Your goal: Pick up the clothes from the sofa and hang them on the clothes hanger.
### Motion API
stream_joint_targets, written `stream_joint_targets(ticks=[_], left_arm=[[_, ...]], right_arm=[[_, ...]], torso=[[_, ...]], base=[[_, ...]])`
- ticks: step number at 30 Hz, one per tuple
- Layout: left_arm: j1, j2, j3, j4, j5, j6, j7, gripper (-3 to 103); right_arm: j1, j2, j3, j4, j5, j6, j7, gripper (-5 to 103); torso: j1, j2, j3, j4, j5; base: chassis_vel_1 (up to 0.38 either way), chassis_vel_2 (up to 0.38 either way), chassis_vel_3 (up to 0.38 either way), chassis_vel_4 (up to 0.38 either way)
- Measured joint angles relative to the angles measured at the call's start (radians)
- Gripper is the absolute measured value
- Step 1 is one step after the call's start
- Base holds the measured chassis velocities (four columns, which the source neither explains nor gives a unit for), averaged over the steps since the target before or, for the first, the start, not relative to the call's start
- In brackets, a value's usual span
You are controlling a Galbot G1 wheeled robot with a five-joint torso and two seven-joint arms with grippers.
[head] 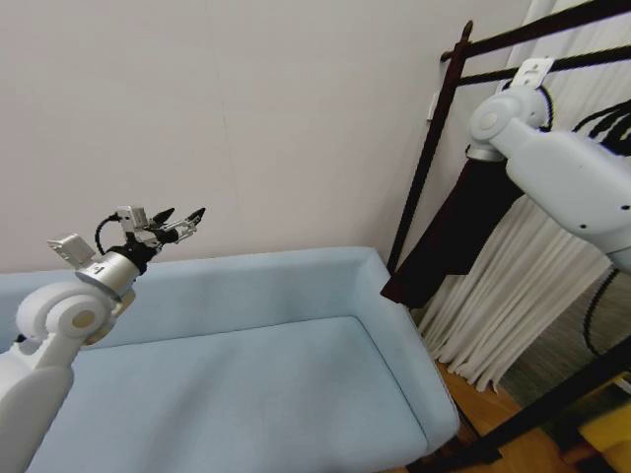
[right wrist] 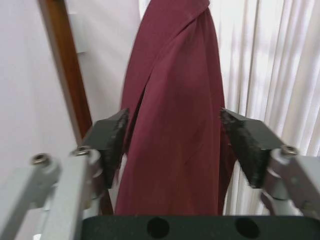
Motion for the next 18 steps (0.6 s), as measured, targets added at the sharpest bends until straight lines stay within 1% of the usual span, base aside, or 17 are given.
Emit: stream_joint_targets(ticks=[1,4,5,6,7,10,11,13,14,17,18], left_arm=[[0.005,0.0,-0.002,-0.003,0.0,-0.001,-0.003,100],[0.027,-0.008,-0.012,-0.015,0.002,-0.008,-0.012,100],[0.027,-0.008,-0.012,-0.015,0.002,-0.008,-0.012,100],[0.04,-0.014,-0.018,-0.02,0.005,-0.013,-0.016,100],[0.056,-0.019,-0.026,-0.025,0.012,-0.018,-0.022,100],[0.116,-0.053,-0.056,-0.048,0.069,-0.027,-0.025,100],[0.116,-0.053,-0.056,-0.048,0.069,-0.027,-0.025,100],[0.175,-0.104,-0.084,-0.076,0.12,-0.028,-0.023,100],[0.175,-0.104,-0.084,-0.076,0.12,-0.028,-0.023,100],[0.271,-0.172,-0.109,-0.12,0.163,-0.032,-0.025,100],[0.3,-0.187,-0.116,-0.131,0.175,-0.035,-0.024,100]], right_arm=[[-0.009,-0.017,0.0,0.036,0.002,-0.001,0.002,63],[-0.051,-0.081,0.018,0.174,0.011,-0.002,-0.01,80],[-0.051,-0.081,0.018,0.174,0.011,-0.002,-0.01,80],[-0.068,-0.11,0.023,0.227,0.014,-0.003,-0.034,85],[-0.084,-0.141,0.028,0.27,0.017,-0.003,-0.07,85],[-0.13,-0.227,0.039,0.392,0.01,0.023,-0.21,99],[-0.13,-0.227,0.039,0.392,0.01,0.023,-0.21,99],[-0.186,-0.291,0.046,0.475,-0.018,0.08,-0.307,100],[-0.186,-0.291,0.046,0.475,-0.018,0.08,-0.307,100],[-0.301,-0.362,0.07,0.566,-0.077,0.154,-0.46,100],[-0.328,-0.376,0.076,0.585,-0.097,0.169,-0.489,100]], torso=[[0.0,0.0,0.0,-0.0002,0.0001],[0.0,0.0,0.0,-0.0002,0.0002],[0.0,0.0,0.0,-0.0002,0.0002],[0.0,0.0,0.0,0.0,0.0001],[0.0,0.0,0.0,0.0,0.0001],[0.0,0.0,0.0,-0.0004,0.0003],[0.0,0.0,0.0,-0.0004,0.0003],[0.0,0.0,0.0,0.0,0.0001],[0.0,0.0,0.0,0.0,0.0001],[0.0,0.0,0.0,-0.0002,0.0003],[0.0,0.0,0.0,-0.0001,0.0004]], base=[[0.0,0.0,0.0,0.0],[0.0,0.0,0.0,0.0],[0.0,0.0,0.0,0.0],[0.0,0.0,0.0,0.0],[0.0,0.0,0.0,0.0],[0.0,0.0,0.0,0.0],[0.0,0.0,0.0,0.0],[0.0,0.0,0.0,0.0],[0.0,0.0,0.0,0.0],[0.0,0.0,0.0,0.0],[0.0,0.0,0.0,0.0]])
